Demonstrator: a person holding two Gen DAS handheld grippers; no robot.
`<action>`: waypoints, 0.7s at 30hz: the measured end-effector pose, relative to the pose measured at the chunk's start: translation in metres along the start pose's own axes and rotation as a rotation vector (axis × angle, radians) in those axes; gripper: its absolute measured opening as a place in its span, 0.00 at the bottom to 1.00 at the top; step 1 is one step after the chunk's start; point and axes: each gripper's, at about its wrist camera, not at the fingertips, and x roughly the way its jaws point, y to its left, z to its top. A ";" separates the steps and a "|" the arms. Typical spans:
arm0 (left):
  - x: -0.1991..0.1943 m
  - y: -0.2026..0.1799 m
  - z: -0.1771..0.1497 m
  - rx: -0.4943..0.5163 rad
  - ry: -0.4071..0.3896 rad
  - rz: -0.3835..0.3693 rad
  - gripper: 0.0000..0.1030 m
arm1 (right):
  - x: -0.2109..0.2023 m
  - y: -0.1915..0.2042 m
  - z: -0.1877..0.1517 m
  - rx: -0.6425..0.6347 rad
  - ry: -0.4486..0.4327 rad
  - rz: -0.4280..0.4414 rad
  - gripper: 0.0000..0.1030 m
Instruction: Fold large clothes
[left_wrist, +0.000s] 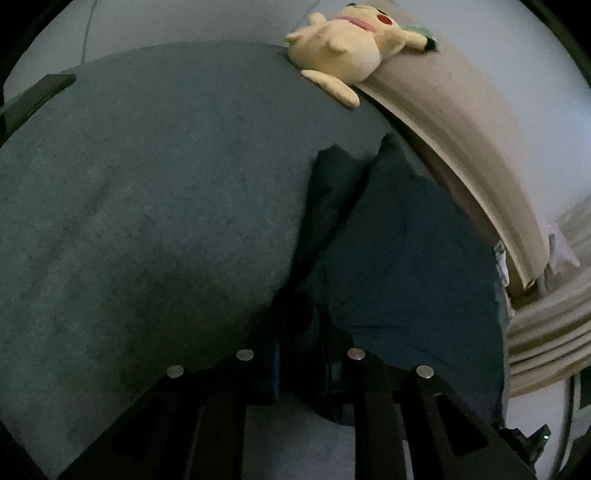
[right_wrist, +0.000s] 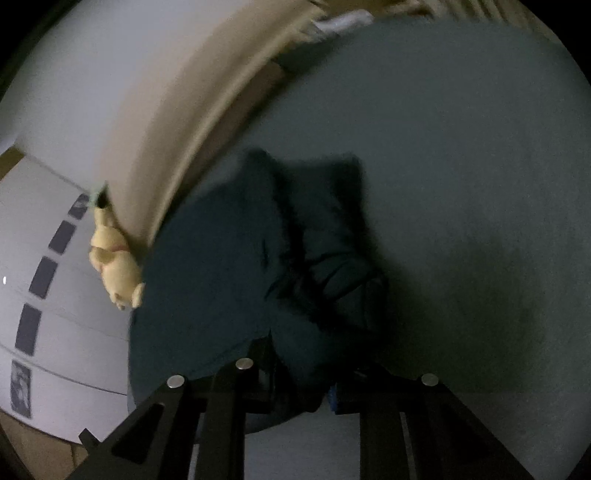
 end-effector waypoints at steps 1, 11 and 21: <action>-0.002 -0.002 0.001 0.014 0.000 0.008 0.18 | 0.002 -0.007 -0.003 0.013 0.004 0.009 0.20; -0.012 0.014 0.010 -0.059 0.011 -0.037 0.52 | -0.011 -0.033 -0.002 0.164 -0.006 0.125 0.58; -0.068 -0.006 0.034 0.044 -0.150 0.020 0.62 | -0.070 -0.061 0.018 0.205 -0.133 0.059 0.69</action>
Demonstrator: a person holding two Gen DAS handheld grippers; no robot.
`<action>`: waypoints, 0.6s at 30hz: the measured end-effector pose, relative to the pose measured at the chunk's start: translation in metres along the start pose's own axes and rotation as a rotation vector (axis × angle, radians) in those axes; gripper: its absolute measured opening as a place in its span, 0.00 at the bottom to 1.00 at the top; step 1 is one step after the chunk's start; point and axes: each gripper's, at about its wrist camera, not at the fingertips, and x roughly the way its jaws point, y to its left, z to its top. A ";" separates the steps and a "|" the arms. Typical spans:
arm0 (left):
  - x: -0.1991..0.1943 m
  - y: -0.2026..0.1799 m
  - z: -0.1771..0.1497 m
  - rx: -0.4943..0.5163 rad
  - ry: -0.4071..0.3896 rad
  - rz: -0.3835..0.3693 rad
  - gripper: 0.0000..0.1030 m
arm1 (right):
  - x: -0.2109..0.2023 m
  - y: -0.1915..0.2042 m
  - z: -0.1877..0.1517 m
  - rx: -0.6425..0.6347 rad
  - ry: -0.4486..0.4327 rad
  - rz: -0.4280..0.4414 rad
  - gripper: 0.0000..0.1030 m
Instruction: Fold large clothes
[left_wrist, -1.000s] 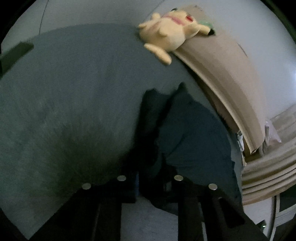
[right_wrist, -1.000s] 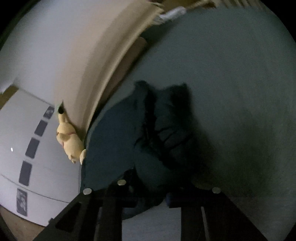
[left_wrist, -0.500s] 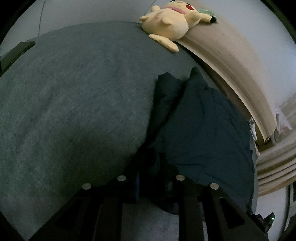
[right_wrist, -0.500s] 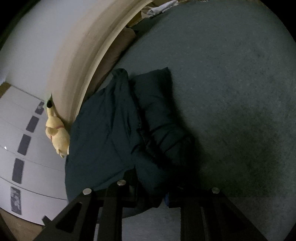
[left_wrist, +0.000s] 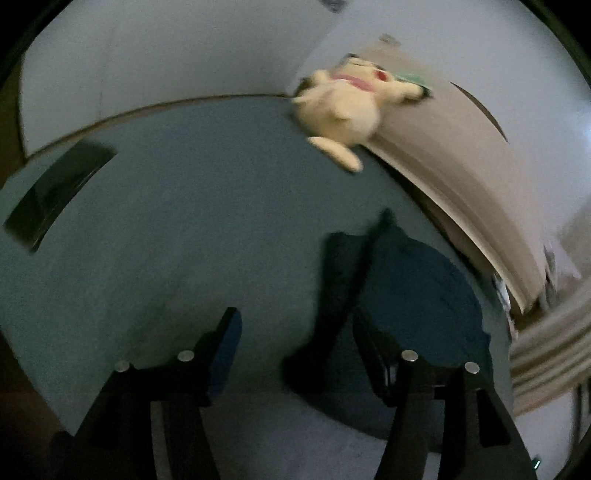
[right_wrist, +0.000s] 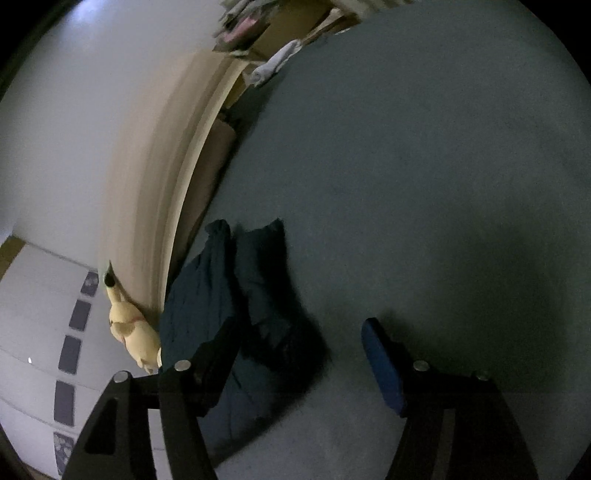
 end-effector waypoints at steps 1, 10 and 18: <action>0.005 -0.013 -0.001 0.041 0.009 -0.012 0.62 | 0.004 0.006 0.003 -0.025 0.016 0.003 0.69; 0.069 -0.127 -0.023 0.363 0.112 -0.139 0.62 | 0.078 0.038 0.041 -0.153 0.224 -0.008 0.78; 0.104 -0.150 -0.058 0.534 0.134 -0.056 0.64 | 0.133 0.064 0.043 -0.227 0.368 0.040 0.81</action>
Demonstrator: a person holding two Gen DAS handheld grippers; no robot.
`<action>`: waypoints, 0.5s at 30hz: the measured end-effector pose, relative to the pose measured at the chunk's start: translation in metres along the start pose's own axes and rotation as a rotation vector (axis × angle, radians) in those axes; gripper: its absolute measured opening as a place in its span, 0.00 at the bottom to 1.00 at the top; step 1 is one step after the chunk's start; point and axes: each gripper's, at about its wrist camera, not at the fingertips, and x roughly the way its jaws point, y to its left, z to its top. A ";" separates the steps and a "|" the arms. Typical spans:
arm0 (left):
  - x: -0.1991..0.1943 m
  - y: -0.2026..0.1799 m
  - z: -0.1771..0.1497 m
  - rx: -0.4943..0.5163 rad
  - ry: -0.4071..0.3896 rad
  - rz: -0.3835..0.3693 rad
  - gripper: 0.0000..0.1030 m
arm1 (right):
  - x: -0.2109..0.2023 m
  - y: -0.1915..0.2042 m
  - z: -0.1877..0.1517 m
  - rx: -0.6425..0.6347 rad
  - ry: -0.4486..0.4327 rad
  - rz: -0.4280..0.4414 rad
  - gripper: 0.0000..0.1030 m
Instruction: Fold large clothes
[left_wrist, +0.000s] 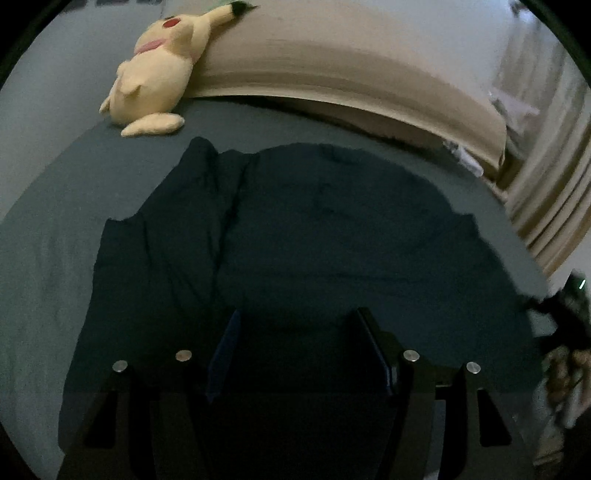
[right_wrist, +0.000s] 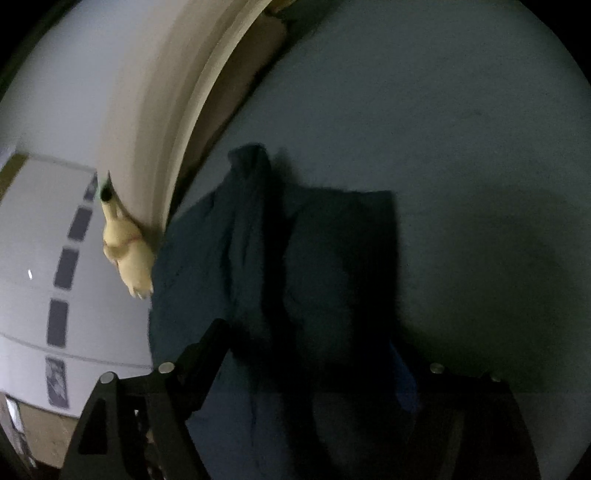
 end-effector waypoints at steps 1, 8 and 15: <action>0.002 -0.003 -0.002 0.032 0.009 0.020 0.64 | 0.003 0.007 0.000 -0.031 0.013 0.007 0.79; 0.007 -0.007 -0.006 0.052 0.033 0.061 0.66 | 0.016 0.042 -0.010 -0.235 -0.012 -0.211 0.27; -0.052 0.061 0.022 -0.160 -0.051 -0.145 0.68 | 0.001 0.030 -0.017 -0.128 -0.091 -0.139 0.83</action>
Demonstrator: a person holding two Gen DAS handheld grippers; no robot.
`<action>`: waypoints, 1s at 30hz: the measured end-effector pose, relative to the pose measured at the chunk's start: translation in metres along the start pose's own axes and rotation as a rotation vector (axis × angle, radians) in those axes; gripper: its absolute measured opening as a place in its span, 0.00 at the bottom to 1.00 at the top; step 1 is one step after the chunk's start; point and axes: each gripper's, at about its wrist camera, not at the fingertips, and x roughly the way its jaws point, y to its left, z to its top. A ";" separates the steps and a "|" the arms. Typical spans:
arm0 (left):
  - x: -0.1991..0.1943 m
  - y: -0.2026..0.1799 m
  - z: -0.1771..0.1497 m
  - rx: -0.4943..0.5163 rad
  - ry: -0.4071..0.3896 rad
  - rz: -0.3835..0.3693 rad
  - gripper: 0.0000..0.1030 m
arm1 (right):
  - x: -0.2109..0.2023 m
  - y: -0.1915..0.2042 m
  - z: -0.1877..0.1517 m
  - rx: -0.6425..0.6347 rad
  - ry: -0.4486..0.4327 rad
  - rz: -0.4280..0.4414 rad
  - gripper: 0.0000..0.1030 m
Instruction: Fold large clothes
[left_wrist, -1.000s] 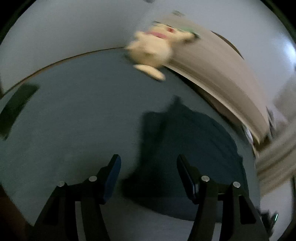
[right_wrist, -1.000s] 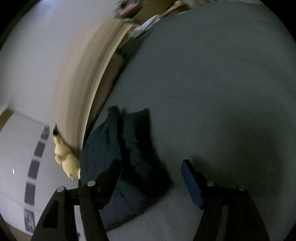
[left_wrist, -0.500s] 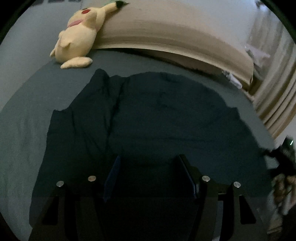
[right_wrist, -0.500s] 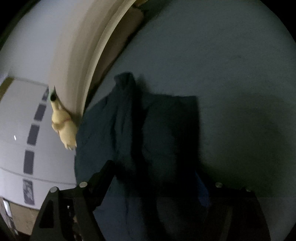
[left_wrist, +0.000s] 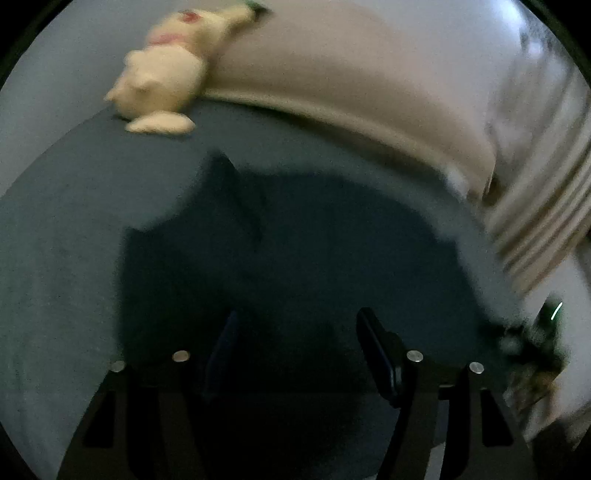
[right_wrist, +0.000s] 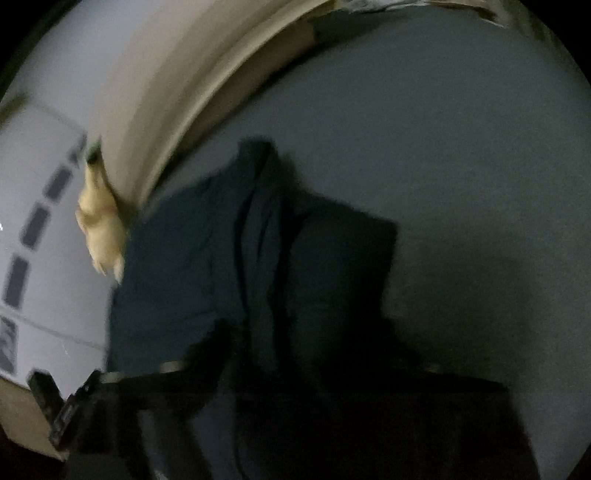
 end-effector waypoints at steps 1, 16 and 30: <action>-0.009 0.013 0.006 -0.031 -0.026 0.001 0.73 | -0.008 -0.006 -0.001 0.023 -0.023 0.010 0.83; 0.047 0.114 0.027 -0.376 0.181 -0.106 0.77 | -0.042 0.156 -0.094 -0.439 -0.077 0.097 0.83; 0.036 0.084 0.024 -0.203 0.155 0.148 0.46 | 0.004 0.153 -0.120 -0.438 0.039 -0.050 0.83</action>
